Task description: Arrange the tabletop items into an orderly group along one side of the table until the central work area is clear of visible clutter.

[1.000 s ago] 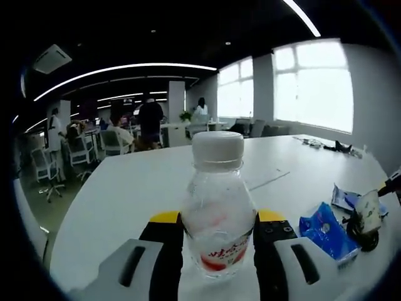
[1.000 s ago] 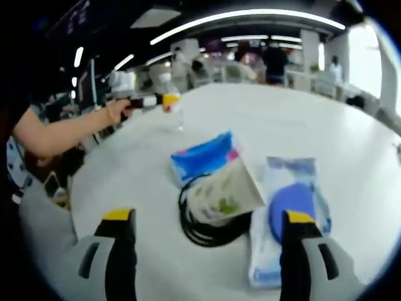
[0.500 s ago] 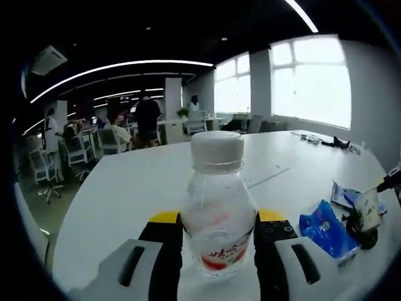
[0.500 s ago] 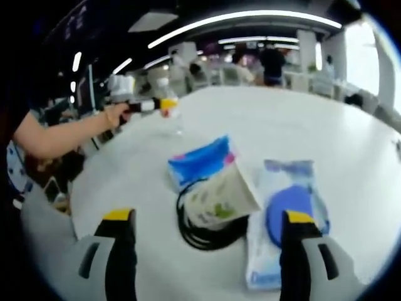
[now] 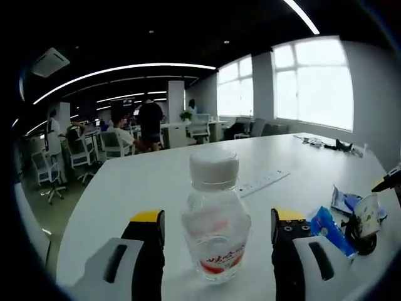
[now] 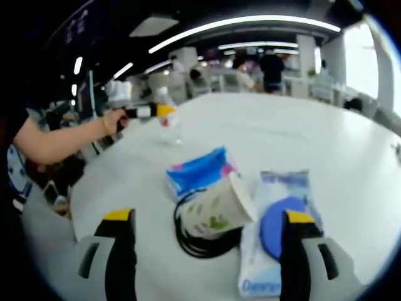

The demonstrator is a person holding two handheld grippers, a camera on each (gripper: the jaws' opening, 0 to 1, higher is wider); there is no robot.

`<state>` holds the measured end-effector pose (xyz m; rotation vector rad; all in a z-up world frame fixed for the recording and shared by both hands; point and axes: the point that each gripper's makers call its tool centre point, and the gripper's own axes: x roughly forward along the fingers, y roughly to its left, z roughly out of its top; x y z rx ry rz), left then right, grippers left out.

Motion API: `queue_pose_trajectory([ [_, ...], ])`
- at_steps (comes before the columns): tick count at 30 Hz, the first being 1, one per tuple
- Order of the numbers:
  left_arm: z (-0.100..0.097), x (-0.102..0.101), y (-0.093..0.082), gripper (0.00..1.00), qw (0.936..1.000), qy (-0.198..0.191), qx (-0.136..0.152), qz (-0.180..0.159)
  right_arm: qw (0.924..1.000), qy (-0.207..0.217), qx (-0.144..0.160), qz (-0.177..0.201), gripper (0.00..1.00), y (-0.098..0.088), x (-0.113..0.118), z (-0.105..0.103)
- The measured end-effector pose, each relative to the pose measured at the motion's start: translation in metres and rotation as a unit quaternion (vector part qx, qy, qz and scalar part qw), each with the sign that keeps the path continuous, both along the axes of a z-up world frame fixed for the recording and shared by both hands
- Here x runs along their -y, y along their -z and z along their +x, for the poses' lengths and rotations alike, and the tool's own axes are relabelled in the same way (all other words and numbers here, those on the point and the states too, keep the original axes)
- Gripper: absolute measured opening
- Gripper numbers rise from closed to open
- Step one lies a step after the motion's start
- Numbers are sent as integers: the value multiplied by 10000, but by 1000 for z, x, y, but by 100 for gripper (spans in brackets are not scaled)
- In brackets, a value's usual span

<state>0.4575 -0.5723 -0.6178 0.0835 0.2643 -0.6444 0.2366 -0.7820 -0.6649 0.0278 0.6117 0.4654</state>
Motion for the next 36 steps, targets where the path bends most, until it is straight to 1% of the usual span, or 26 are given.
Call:
queue_pose_trajectory([
  [1,-4,1,-2,79,10000,-8,-19,-27,10000,1,5,16,93,-1,0,1],
  [3,-12,4,-8,82,9999,-49,47,-84,10000,-24,19,37,93,-3,0,2],
  [7,-28,9,-15,93,10000,-15,76,-17,9999,-72,32,85,92,-4,-2,2],
  [9,-31,9,-16,98,10000,-25,56,9,9999,-98,34,100,91,-4,-2,2],
  [10,-29,6,-15,100,10000,8,53,-6,9998,-136,38,123,91,-5,-3,2],
  [15,-37,8,-16,100,9999,163,-40,34,9993,-159,20,343,85,-8,-3,3],
  [17,-36,5,-15,100,9998,199,-80,49,9993,-157,30,348,84,-8,-2,3],
  [22,-38,3,-15,100,9993,323,-143,-75,9989,-165,36,445,80,-10,-1,5],
  [23,-39,5,-17,100,9991,383,-99,-172,9987,-199,29,470,78,-11,-1,5],
  [24,-39,4,-16,100,9990,389,-114,-165,9986,-225,19,485,77,-11,-1,5],
  [26,-41,2,-8,100,9989,403,-228,-21,9984,-259,5,511,74,-12,-1,6],
  [28,-44,1,-4,100,9988,447,-220,34,9982,-298,25,527,71,-14,-1,7],
  [32,-50,-2,2,100,9984,486,-298,45,9979,-357,62,532,63,-16,-1,8],
  [36,-58,-2,5,100,9979,555,-347,16,9977,-406,79,532,58,-16,0,9],
])
